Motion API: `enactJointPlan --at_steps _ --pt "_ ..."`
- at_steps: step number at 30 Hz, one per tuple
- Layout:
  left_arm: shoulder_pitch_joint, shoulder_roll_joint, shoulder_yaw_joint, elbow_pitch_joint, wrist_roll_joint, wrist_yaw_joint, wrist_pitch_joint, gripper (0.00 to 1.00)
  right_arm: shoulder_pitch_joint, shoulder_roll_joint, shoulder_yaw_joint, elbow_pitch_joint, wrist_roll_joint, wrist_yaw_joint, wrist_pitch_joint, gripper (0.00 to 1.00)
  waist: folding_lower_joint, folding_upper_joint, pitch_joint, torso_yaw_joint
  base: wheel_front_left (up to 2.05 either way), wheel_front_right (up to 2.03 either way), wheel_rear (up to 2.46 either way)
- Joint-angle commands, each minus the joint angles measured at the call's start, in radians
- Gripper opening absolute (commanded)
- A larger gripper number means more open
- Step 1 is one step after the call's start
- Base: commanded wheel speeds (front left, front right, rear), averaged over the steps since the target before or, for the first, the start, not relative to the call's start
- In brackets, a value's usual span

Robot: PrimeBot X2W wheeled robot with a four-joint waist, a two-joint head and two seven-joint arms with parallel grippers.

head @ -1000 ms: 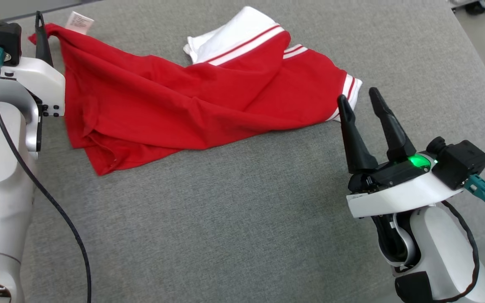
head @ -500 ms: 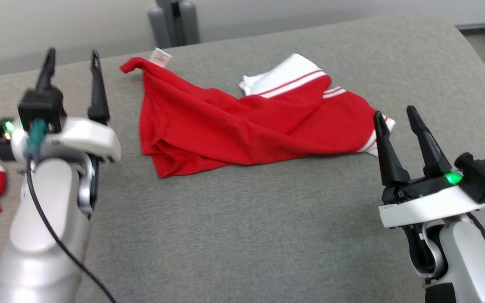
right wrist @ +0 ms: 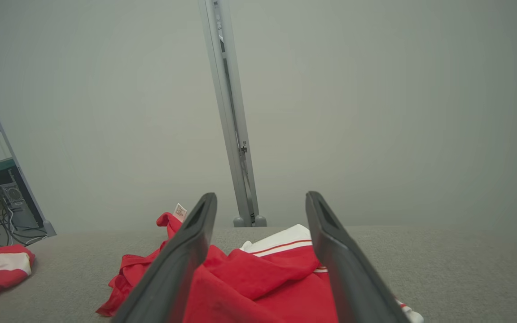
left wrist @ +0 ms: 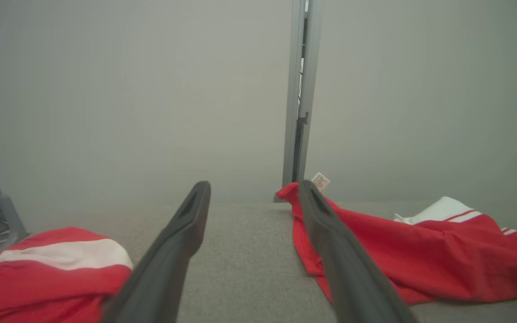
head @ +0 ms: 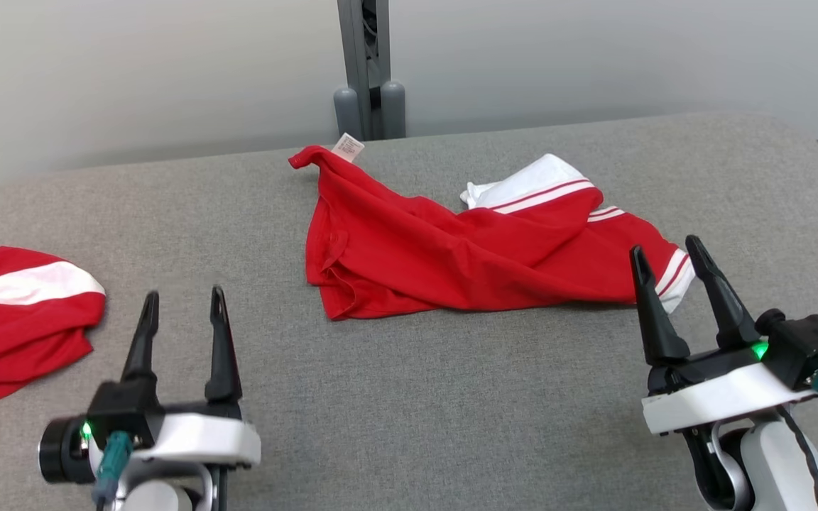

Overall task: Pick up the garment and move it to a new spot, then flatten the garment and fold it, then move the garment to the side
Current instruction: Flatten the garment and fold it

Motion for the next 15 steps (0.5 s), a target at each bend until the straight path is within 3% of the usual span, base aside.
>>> enactJointPlan --at_steps 1,15 --pt "0.020 -0.005 0.004 -0.014 0.008 0.003 -0.003 1.00 0.016 0.000 -0.012 0.003 -0.006 0.002 0.000 1.00 0.0000 0.0000 -0.006 0.000 0.00 0.00 0.00" --pt "0.043 -0.019 -0.004 0.004 0.019 -0.051 -0.003 1.00 0.020 0.014 -0.009 0.016 -0.027 0.002 0.000 1.00 0.0000 0.0000 0.013 -0.010 0.00 0.00 0.00"
